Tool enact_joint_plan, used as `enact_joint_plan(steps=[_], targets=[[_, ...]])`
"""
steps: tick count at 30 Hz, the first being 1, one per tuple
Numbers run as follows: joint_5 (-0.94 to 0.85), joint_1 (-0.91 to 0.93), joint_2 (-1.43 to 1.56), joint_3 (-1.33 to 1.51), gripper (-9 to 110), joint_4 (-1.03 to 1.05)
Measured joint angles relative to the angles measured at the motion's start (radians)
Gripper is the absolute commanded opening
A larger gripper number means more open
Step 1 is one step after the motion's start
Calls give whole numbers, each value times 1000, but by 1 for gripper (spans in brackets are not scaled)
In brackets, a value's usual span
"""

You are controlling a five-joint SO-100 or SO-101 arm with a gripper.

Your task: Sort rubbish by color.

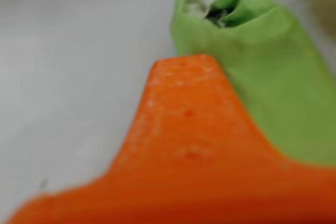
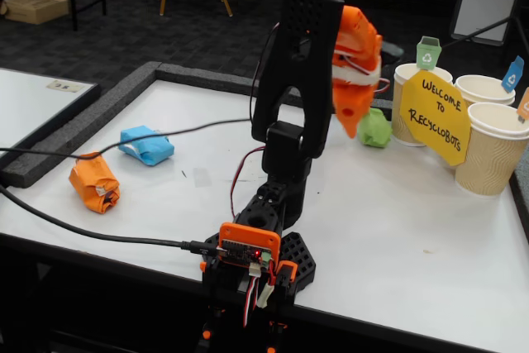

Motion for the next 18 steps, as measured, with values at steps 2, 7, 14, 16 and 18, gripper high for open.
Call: enact_joint_plan(steps=[2, 7, 14, 16, 18], targets=[[0, 11, 0, -25, 16, 14], [0, 14, 0, -44, 16, 15], [0, 41, 0, -44, 17, -3], [0, 55, 0, -43, 17, -23], [0, 72, 0, -34, 17, -44]])
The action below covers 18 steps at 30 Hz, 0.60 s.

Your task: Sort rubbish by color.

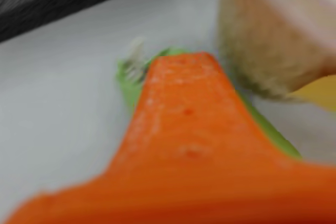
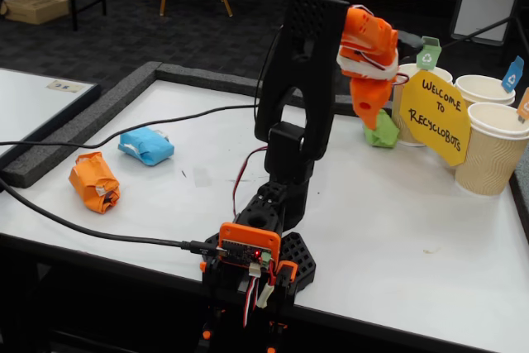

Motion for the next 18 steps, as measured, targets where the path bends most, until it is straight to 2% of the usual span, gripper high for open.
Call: enact_joint_plan(steps=[13, 18], targets=[[0, 35, 38, 166, 16, -140], [0, 35, 40, 190, 0, -181]])
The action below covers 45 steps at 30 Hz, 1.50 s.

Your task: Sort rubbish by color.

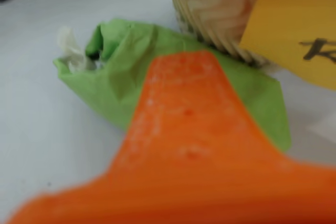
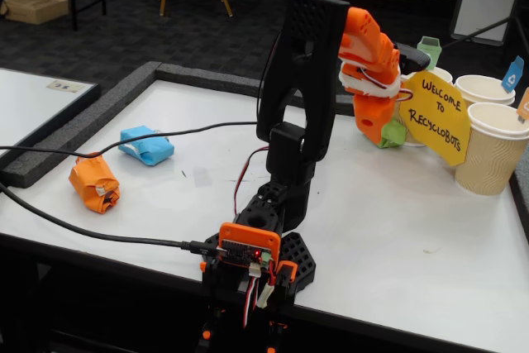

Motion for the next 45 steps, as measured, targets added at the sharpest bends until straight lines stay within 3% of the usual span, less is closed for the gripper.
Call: enact_joint_plan(steps=[21, 45], targets=[[0, -28, 52, 60, 0, -20], [0, -83, 49, 100, 15, -20]])
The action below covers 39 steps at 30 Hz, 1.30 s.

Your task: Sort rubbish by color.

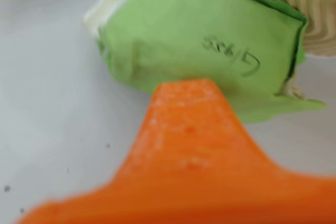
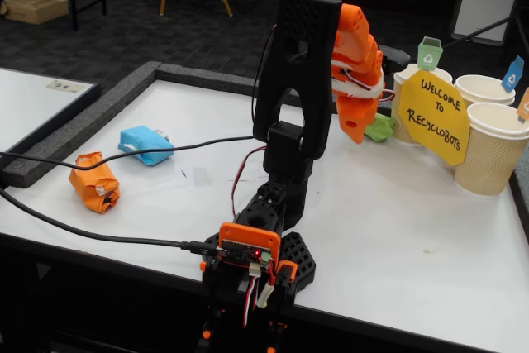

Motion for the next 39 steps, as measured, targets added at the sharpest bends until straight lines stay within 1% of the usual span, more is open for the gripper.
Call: enact_joint_plan(steps=[7, 14, 29, 39], targets=[[0, 3, 0, -55, 16, 61], [0, 3, 0, -179, 16, 140], [0, 5, 0, -210, 17, 95], [0, -81, 0, -195, 18, 118]])
